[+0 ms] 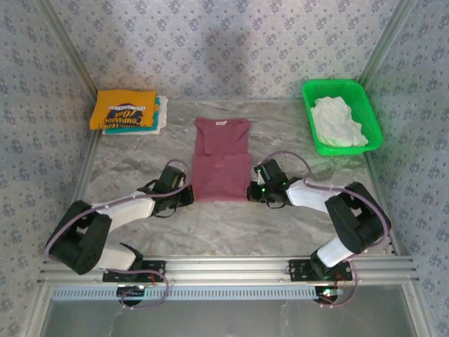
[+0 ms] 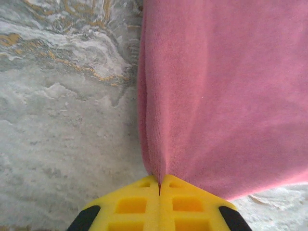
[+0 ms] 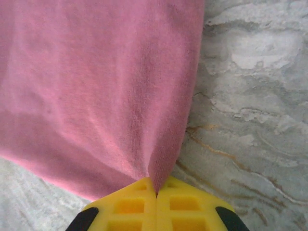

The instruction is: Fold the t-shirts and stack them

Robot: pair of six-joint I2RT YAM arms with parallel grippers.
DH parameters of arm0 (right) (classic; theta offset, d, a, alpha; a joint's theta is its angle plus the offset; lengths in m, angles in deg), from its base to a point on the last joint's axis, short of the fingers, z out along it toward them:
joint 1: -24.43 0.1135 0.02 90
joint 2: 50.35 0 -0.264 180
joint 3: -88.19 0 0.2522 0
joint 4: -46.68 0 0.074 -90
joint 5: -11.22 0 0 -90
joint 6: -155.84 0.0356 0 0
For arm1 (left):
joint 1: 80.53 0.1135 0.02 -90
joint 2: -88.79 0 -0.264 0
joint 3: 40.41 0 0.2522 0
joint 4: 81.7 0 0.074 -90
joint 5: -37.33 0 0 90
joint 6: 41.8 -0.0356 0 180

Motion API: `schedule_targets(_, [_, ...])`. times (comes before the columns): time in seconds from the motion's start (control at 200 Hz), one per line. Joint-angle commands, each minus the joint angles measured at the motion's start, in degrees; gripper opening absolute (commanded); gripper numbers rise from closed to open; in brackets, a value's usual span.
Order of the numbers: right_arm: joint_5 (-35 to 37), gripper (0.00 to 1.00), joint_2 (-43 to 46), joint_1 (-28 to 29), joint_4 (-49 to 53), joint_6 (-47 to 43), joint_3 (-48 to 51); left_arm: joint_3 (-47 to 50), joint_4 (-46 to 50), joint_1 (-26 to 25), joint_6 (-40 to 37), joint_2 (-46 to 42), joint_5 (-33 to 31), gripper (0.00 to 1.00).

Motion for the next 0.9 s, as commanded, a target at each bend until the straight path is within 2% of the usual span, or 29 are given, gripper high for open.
schedule_targets(0.0, [-0.62,0.00,5.15,0.09,3.34,-0.26,1.41,1.45,6.79,-1.60,0.32,-6.75,-1.68,0.00])
schedule_targets(0.13, [-1.90,0.00,8.00,2.03,4.07,0.46,5.85,4.11,12.17,-5.21,2.00,-14.13,-3.32,0.00])
schedule_targets(0.255, [-1.61,0.00,12.24,5.71,5.83,5.29,10.37,7.56,17.08,-9.50,7.01,-21.38,-4.02,0.00])
schedule_targets(0.37, [1.37,0.00,21.20,10.91,9.41,9.49,14.44,10.61,23.78,-16.08,13.72,-31.77,-6.94,0.00])
schedule_targets(0.455, [3.50,0.00,28.05,13.94,14.39,11.49,15.10,11.28,27.13,-19.48,17.60,-39.13,-6.01,0.00])
schedule_targets(0.575, [5.72,0.00,35.74,15.55,19.68,14.15,13.67,6.48,32.61,-22.60,19.02,-43.24,-5.95,0.00])
schedule_targets(0.685, [7.08,0.00,36.11,14.98,23.88,12.87,8.80,-1.81,39.13,-22.82,14.26,-39.97,-10.63,0.00])
schedule_targets(0.75, [8.36,0.00,33.96,14.45,26.60,8.98,4.10,-6.02,38.80,-22.27,10.99,-37.54,-13.00,0.00])
schedule_targets(0.81, [8.96,0.00,31.65,12.81,27.11,6.91,0.38,-9.16,37.11,-20.00,8.47,-35.23,-13.14,0.00])
schedule_targets(0.894, [7.62,0.00,28.13,9.36,25.56,4.96,-3.59,-11.54,33.05,-14.44,4.79,-32.08,-9.19,0.00])
